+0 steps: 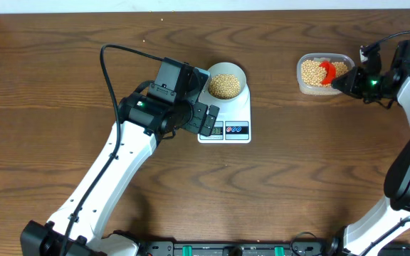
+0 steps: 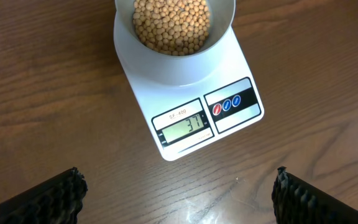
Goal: Scoop item into bowl and weigh 50g on scale
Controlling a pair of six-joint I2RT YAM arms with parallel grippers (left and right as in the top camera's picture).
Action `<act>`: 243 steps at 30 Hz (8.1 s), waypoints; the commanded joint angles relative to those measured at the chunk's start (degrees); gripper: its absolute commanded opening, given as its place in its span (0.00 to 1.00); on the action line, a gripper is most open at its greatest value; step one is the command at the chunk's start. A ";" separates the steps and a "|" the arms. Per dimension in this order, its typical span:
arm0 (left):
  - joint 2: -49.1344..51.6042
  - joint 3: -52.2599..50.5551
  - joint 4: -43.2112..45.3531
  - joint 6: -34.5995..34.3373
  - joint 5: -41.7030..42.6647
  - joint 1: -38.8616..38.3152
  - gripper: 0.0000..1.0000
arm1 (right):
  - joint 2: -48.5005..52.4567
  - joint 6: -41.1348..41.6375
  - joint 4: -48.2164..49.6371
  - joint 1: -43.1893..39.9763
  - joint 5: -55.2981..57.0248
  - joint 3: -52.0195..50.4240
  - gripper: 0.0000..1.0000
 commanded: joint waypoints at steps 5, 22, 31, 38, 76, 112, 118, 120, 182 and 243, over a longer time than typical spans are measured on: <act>-0.22 -0.55 0.02 -0.04 -0.79 0.22 0.98 | 1.18 0.44 0.55 -4.72 -11.61 -0.63 0.01; -0.22 -0.55 0.02 -0.04 -0.79 0.22 0.98 | 1.16 -0.94 1.38 -10.97 -27.82 -0.61 0.01; -0.22 -0.57 0.02 -0.04 -0.79 0.22 0.98 | 1.11 -0.92 1.86 -7.10 -31.36 -0.61 0.01; -0.22 -0.55 0.02 -0.04 -0.79 0.22 0.98 | 1.11 2.38 6.45 -1.16 -35.21 -0.59 0.01; -0.22 -0.55 0.02 -0.04 -0.79 0.22 0.98 | -5.88 2.71 8.07 25.86 -9.79 0.57 0.01; -0.22 -0.55 0.02 -0.04 -0.79 0.22 0.98 | -9.42 -7.19 6.47 35.39 13.77 0.57 0.01; -0.22 -0.55 0.02 -0.04 -0.79 0.22 0.98 | -9.42 -7.17 6.49 35.36 13.31 0.57 0.01; -0.22 -0.55 0.02 -0.04 -0.79 0.22 0.98 | -9.42 -7.17 6.47 35.36 13.09 0.57 0.01; -0.22 -0.55 0.02 -0.04 -0.79 0.22 0.98 | -9.42 -12.94 6.47 35.36 9.99 0.57 0.01; -0.22 -0.55 0.02 -0.04 -0.79 0.22 0.98 | -9.42 -16.37 6.73 35.32 8.61 0.57 0.01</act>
